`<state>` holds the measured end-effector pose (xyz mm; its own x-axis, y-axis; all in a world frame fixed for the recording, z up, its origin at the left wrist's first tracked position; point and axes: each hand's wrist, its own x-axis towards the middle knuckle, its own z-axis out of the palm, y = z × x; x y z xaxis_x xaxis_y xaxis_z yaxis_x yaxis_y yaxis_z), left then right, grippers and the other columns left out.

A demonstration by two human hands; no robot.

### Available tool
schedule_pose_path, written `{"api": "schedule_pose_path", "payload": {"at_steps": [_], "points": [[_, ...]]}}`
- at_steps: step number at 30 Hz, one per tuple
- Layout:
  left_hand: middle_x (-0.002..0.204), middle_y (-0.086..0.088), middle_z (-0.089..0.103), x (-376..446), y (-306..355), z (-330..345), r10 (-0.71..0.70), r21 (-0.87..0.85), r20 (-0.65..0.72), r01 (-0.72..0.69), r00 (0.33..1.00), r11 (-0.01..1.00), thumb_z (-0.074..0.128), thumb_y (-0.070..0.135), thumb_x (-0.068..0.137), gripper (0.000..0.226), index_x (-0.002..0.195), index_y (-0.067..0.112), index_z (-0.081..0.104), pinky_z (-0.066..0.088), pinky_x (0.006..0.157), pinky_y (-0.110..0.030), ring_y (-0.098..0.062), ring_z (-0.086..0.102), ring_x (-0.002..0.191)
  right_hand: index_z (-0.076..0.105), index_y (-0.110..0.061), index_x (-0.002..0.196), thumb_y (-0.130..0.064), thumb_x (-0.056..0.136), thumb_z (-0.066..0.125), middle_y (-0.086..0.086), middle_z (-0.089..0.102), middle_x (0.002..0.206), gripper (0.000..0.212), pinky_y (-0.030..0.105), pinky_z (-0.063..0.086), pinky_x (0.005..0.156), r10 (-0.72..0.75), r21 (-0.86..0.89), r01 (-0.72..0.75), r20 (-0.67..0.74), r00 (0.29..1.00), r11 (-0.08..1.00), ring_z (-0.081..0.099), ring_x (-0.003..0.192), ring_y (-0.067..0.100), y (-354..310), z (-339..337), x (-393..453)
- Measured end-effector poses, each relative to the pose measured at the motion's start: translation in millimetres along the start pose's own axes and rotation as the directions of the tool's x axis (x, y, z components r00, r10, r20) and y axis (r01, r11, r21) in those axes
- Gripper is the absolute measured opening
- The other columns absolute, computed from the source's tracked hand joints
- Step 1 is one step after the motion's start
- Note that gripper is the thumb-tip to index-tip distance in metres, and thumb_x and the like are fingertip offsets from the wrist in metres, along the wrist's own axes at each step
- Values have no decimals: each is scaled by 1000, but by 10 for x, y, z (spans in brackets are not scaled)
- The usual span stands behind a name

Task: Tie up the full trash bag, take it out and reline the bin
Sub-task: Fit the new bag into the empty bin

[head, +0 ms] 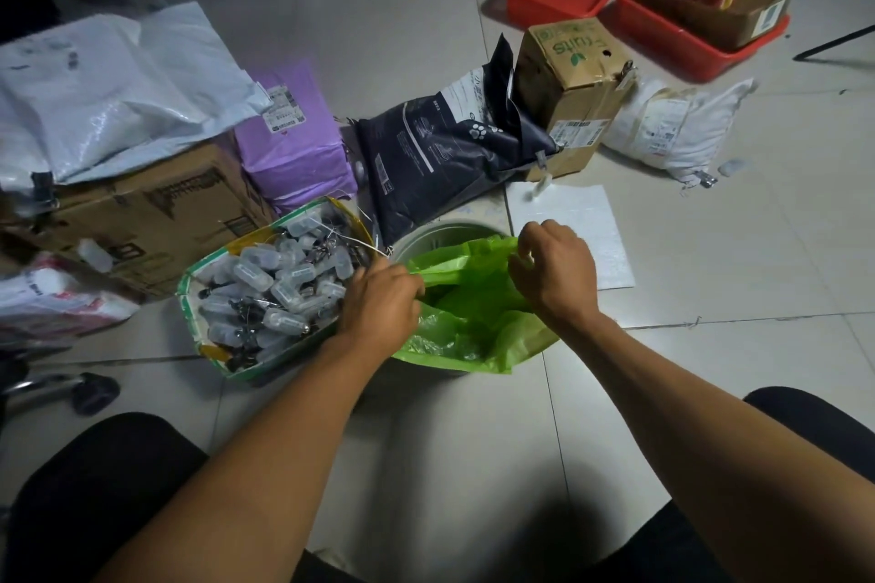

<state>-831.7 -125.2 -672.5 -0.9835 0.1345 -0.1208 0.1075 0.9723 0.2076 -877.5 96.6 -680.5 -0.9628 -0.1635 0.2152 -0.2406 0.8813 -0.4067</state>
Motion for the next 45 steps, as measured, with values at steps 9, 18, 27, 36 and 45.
{"api": "schedule_pose_path", "payload": {"at_steps": [9, 18, 27, 36, 45], "points": [[165, -7, 6, 31, -91, 84, -255, 21, 211, 256, 944, 966, 57, 57, 88, 82, 149, 11, 29, 21, 113, -61, -30, 12, 150, 49, -23, 142, -29, 81, 67, 11, 47, 146, 64, 41, 40, 106, -68, -36, 89, 396, 916, 995, 43, 130, 36, 2, 172, 17], [161, -10, 20, 197, -245, 197, -293, -139, 214, 326, 932, 935, 48, 52, 95, 74, 155, 31, 10, 40, 104, -51, -41, 41, 135, 2, -37, 155, -49, 90, 58, 10, 6, 164, 87, 47, 30, 114, -34, -76, 84, 510, 859, 994, 26, 143, 41, -5, 283, 310], [142, -21, 45, 285, -378, 313, -359, -275, 180, 397, 916, 876, 34, 44, 103, 50, 151, 29, 33, 40, 102, -46, -41, 46, 128, 3, -38, 154, -64, 91, 45, 3, 9, 162, 80, 54, 41, 103, 103, -156, -20, 545, 832, 988, 28, 140, 38, 4, 495, 488], [65, -4, 48, 261, -284, 360, -481, -517, 133, 474, 867, 712, 32, 40, 105, 48, 63, 16, 41, 33, 63, -35, -25, 47, 67, 43, -20, 128, -43, 96, 51, 15, 63, 112, 40, 39, 47, 73, 240, -125, -205, 532, 812, 971, 57, 89, 33, 80, 398, 493], [97, -7, 68, 240, -316, 340, -597, -634, 116, 522, 794, 571, 55, 24, 96, 16, 98, 15, 69, 48, 78, -36, -28, 63, 88, 56, -11, 112, -23, 96, 48, 17, 63, 107, 21, 39, 48, 73, 336, -186, -280, 513, 790, 942, 58, 87, 34, 249, 273, 364]]}}
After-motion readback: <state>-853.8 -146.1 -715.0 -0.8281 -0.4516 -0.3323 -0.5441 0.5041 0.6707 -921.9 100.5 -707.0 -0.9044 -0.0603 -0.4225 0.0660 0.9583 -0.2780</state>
